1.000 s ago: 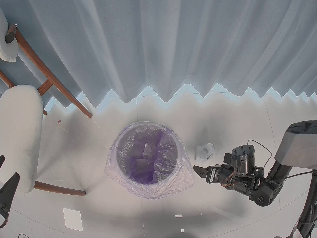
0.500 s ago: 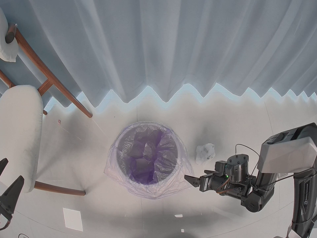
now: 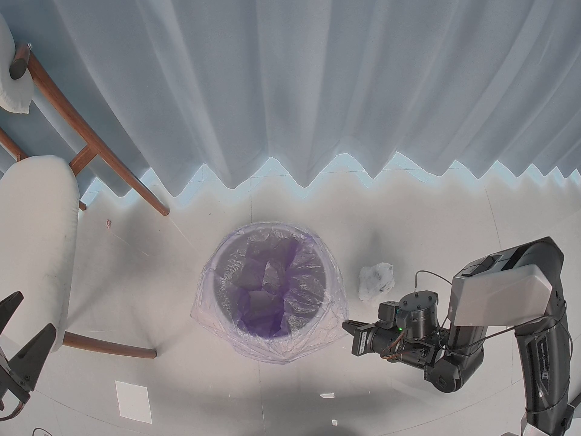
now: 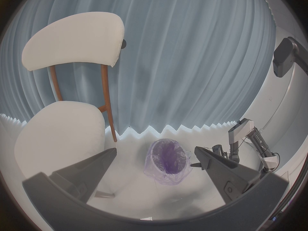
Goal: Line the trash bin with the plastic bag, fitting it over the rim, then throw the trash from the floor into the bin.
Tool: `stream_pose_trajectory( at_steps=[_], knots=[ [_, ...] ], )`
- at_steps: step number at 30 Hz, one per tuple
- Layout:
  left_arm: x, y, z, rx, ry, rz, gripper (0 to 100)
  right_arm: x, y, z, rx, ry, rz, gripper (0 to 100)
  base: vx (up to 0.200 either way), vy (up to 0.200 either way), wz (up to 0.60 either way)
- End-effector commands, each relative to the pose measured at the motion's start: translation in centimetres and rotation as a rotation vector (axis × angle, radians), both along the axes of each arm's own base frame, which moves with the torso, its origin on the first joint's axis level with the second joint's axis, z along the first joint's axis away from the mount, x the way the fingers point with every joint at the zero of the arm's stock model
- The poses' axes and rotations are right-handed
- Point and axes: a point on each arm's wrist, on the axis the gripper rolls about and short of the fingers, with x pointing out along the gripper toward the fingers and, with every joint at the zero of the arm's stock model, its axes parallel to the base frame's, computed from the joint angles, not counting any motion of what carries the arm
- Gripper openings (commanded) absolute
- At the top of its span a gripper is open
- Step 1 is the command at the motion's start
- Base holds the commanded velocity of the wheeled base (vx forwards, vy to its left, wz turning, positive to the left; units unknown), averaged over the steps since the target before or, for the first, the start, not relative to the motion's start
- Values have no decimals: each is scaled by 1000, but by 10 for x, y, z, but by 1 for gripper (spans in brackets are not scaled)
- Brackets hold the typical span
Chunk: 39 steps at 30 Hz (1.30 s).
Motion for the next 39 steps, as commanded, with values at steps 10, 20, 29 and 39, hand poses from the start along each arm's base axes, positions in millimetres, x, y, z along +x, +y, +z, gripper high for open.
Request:
stream_pose_trajectory(
  at_steps=[10, 20, 29, 39],
  knots=[
    [4, -2, 0, 10, 21, 1, 100, 38, 4, -30, -98, 46, -98, 0, 0, 0, 0],
    [4, -2, 0, 10, 22, 1, 100, 56, 8, -28, -191, 139, -160, 0, 0, 0, 0],
    [4, -2, -2, 9, 23, 2, 100, 55, 8, -25, -262, 231, -182, 100, 0, 0, 0],
    [3, -4, 10, 56, -23, -104, 100, 10, 6, 41, -147, 144, -138, 100, 0, 0, 0]
  ],
)
